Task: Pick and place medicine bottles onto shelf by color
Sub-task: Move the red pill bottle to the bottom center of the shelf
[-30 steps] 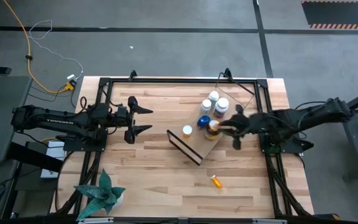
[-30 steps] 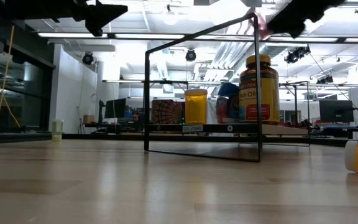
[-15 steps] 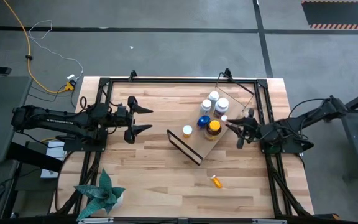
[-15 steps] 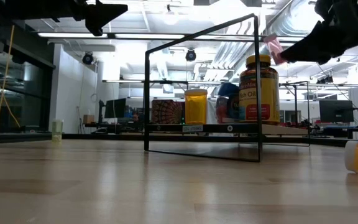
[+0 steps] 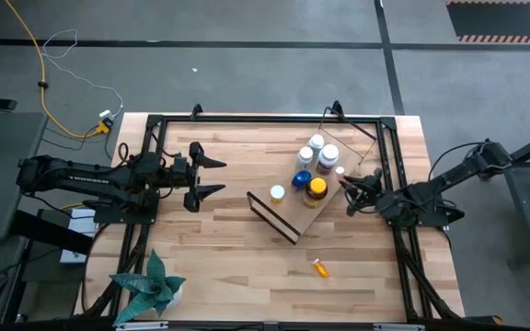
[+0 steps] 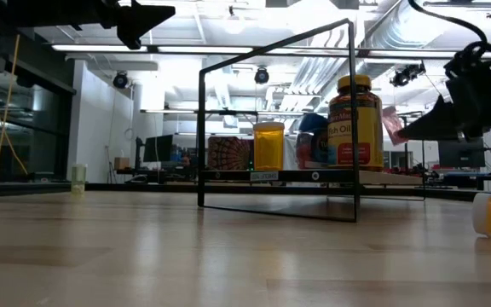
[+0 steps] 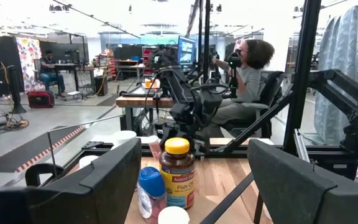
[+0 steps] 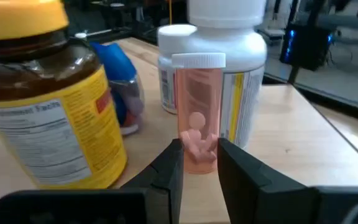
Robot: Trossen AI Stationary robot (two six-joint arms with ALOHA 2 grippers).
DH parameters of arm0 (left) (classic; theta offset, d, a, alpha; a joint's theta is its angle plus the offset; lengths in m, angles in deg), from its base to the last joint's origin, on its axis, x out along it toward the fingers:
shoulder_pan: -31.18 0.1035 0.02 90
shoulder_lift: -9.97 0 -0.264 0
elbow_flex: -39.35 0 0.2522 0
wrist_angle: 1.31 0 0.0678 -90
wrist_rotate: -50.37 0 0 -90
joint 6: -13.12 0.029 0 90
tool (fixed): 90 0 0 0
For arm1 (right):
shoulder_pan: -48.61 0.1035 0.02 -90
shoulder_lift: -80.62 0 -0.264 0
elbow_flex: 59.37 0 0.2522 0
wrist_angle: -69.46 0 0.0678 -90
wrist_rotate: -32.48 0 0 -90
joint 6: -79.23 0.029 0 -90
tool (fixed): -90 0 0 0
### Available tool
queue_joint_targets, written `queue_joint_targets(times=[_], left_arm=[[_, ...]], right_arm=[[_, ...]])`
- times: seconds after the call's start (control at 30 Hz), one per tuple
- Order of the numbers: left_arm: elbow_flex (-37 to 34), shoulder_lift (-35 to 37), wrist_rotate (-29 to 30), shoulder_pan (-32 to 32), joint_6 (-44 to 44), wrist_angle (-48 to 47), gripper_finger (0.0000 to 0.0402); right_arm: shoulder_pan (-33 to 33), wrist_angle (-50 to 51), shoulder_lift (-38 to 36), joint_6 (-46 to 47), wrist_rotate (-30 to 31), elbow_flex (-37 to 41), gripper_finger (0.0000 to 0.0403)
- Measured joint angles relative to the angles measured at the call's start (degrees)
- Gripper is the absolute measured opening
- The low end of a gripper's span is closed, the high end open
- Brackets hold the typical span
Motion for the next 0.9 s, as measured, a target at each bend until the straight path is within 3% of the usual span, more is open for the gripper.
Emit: queue_joint_targets(times=[0.3, 0.57, 0.7, 0.9], left_arm=[[0.00, 0.00, 0.00, 0.00, -0.09, 0.03, 0.0282], [0.00, 0.00, 0.00, 0.00, 0.03, 0.20, 0.0282], [0.00, 0.00, 0.00, 0.00, 0.05, 0.50, 0.0282], [0.00, 0.00, 0.44, 0.00, 0.05, 1.02, 0.0282]], right_arm=[[0.17, -2.59, 0.31, 1.19, 2.10, 0.02, 0.0078], [0.15, -9.41, 1.07, -3.53, 2.64, 0.02, 0.0078], [0.15, -11.25, 5.32, -0.09, 3.07, 0.04, 0.0078], [0.13, -23.23, 13.85, -7.95, 6.10, 0.07, 0.0078]])
